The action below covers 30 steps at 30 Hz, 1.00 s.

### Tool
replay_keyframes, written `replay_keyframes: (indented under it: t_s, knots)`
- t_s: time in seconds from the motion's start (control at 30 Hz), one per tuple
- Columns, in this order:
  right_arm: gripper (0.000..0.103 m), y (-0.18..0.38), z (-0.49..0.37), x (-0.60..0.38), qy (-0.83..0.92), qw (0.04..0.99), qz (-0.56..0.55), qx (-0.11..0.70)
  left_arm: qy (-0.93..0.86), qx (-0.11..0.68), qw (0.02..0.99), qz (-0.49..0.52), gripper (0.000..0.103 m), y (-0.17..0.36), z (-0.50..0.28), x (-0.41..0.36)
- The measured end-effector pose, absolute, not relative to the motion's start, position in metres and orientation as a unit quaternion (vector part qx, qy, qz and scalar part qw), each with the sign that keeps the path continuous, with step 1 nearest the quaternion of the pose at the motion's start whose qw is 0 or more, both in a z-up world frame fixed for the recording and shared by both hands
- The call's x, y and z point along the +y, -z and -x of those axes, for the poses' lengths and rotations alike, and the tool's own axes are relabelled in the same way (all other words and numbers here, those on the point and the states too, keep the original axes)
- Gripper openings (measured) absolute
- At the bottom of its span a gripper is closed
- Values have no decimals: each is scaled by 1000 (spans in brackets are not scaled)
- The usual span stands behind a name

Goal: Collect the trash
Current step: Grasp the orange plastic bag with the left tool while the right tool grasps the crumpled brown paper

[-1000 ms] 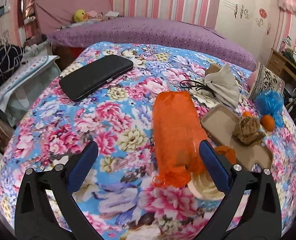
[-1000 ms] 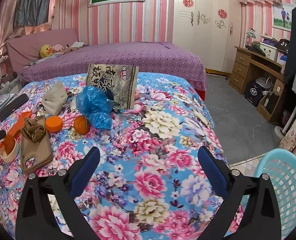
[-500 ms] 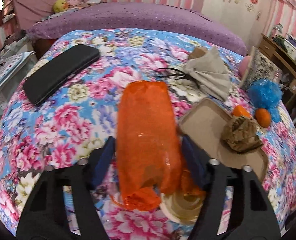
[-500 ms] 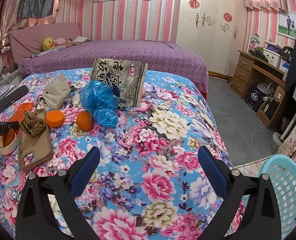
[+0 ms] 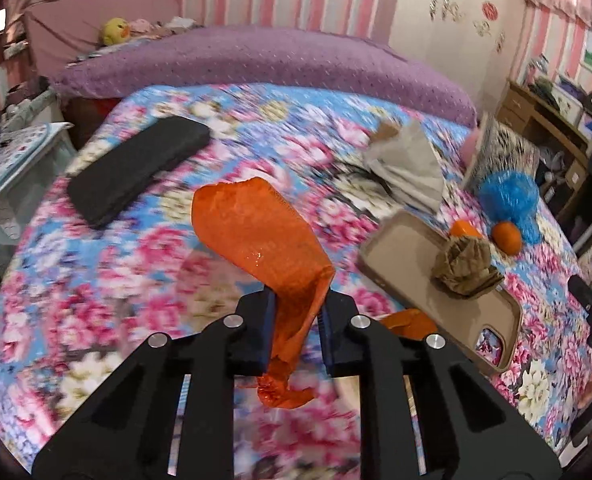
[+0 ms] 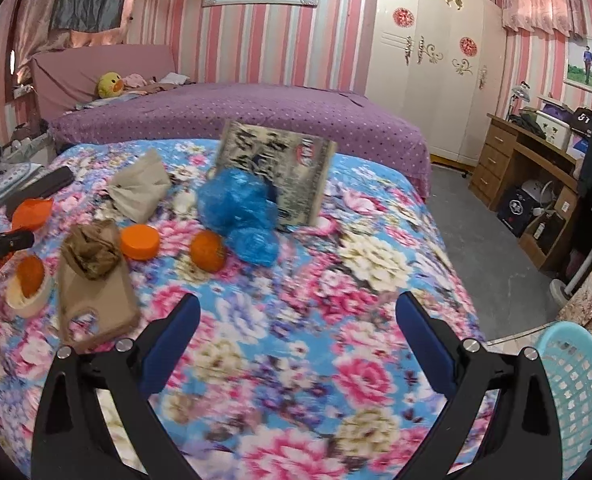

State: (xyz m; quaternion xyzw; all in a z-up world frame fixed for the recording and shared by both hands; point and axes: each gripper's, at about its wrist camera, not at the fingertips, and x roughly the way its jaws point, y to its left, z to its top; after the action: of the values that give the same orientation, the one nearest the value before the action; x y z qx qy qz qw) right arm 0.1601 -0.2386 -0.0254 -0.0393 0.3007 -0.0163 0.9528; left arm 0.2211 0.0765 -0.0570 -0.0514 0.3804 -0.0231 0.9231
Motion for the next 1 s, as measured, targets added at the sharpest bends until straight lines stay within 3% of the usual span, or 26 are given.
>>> replay_keyframes:
  t_s: [0.57, 0.83, 0.9, 1.0]
  knots:
    - [95, 25, -192, -118, -77, 944, 50, 318, -36, 352, 935, 24, 17, 55, -203, 124]
    - [62, 40, -219, -94, -95, 924, 51, 366, -36, 356, 933, 26, 17, 59, -205, 130]
    - [44, 44, -219, -93, -98, 923, 52, 368, -36, 358, 933, 30, 17, 59, -205, 131]
    - [43, 42, -217, -95, -102, 925, 49, 361, -33, 355, 934, 28, 17, 57, -203, 127]
